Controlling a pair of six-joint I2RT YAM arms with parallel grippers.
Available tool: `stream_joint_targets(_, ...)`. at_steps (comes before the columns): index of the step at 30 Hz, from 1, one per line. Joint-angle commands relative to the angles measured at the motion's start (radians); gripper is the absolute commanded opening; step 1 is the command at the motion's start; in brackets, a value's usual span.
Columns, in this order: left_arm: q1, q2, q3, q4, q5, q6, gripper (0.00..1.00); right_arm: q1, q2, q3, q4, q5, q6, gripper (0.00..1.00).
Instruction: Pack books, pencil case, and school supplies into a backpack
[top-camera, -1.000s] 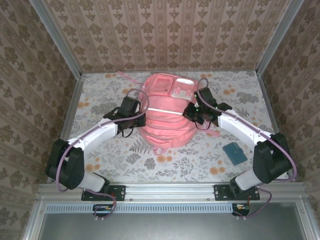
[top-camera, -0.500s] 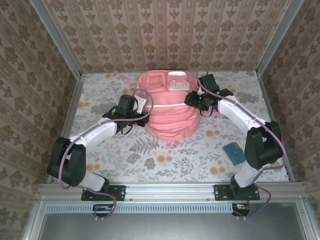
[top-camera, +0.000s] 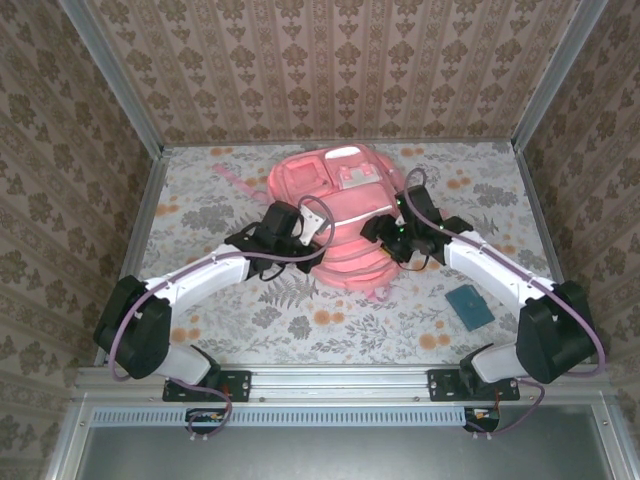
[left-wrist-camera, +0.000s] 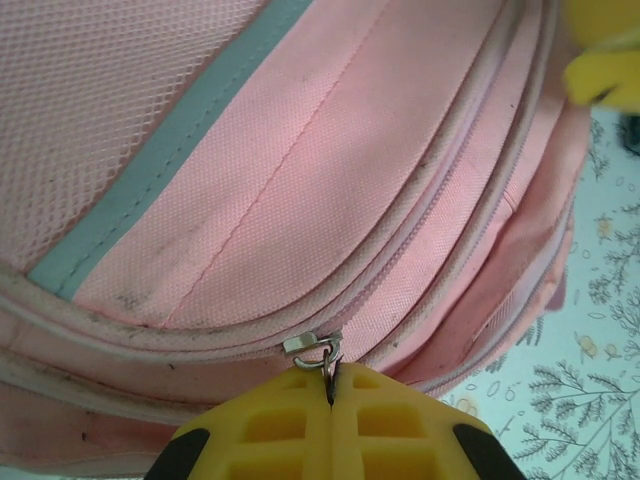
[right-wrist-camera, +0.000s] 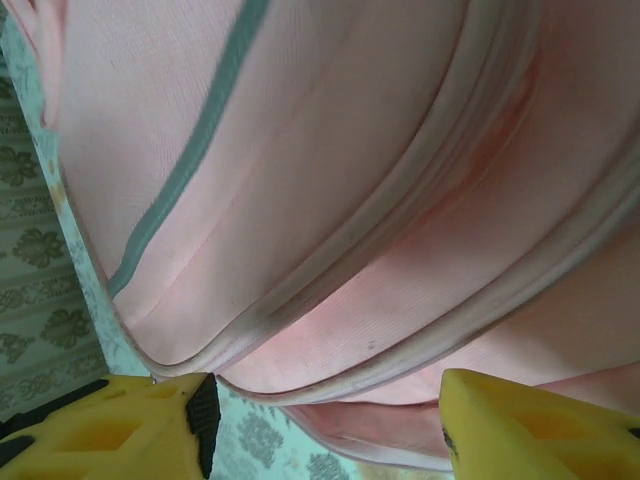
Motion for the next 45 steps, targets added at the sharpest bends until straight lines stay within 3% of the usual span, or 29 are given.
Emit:
stream_joint_targets(1, -0.016, -0.04, 0.03, -0.038, 0.015, -0.002, 0.0, 0.009, 0.026, 0.015, 0.126, -0.056, 0.103, 0.57)
stream_joint_targets(6, -0.031, -0.046, 0.04, -0.089, -0.051, -0.002, 0.0, 0.008, 0.068, 0.028, 0.152, -0.054, 0.099, 0.39)
stream_joint_targets(12, -0.024, -0.064, 0.03, -0.14, -0.199, -0.045, 0.0, 0.001, 0.056, 0.029, 0.074, 0.07, 0.079, 0.09)
stream_joint_targets(16, 0.028, -0.078, 0.0, -0.149, -0.252, -0.11, 0.0, -0.005, 0.039, 0.029, 0.077, 0.088, 0.013, 0.07)
stream_joint_targets(19, 0.056, -0.052, -0.001, -0.148, -0.258, -0.154, 0.03, 0.012, 0.048, 0.067, 0.051, 0.037, -0.053, 0.14)
stream_joint_targets(22, 0.059, -0.032, 0.014, -0.141, -0.241, -0.178, 0.41, 0.017, 0.036, 0.079, -0.01, 0.015, -0.099, 0.46)
stream_joint_targets(23, 0.06, -0.033, 0.016, -0.141, -0.237, -0.183, 0.5, 0.018, 0.02, 0.078, -0.039, 0.033, -0.115, 0.57)
stream_joint_targets(25, 0.067, -0.055, 0.014, -0.135, -0.231, -0.197, 0.64, 0.019, -0.029, 0.073, -0.147, 0.12, -0.154, 0.69)
stream_joint_targets(28, 0.094, -0.116, -0.007, -0.13, -0.239, -0.227, 0.77, 0.014, -0.121, 0.035, -0.325, 0.307, -0.172, 0.76)
stream_joint_targets(31, 0.123, -0.186, -0.033, -0.135, -0.272, -0.252, 0.84, -0.003, -0.207, -0.046, -0.457, 0.502, -0.164, 0.81)
stream_joint_targets(33, 0.134, -0.223, -0.041, -0.143, -0.297, -0.258, 0.88, -0.032, -0.245, -0.096, -0.529, 0.567, -0.148, 0.82)
stream_joint_targets(39, 0.151, -0.279, -0.05, -0.156, -0.338, -0.264, 0.95, -0.143, -0.312, -0.235, -0.535, 0.526, -0.142, 0.88)
stream_joint_targets(45, 0.159, -0.281, -0.051, -0.154, -0.32, -0.254, 0.97, -0.271, -0.278, -0.322, -0.41, 0.446, -0.208, 0.91)
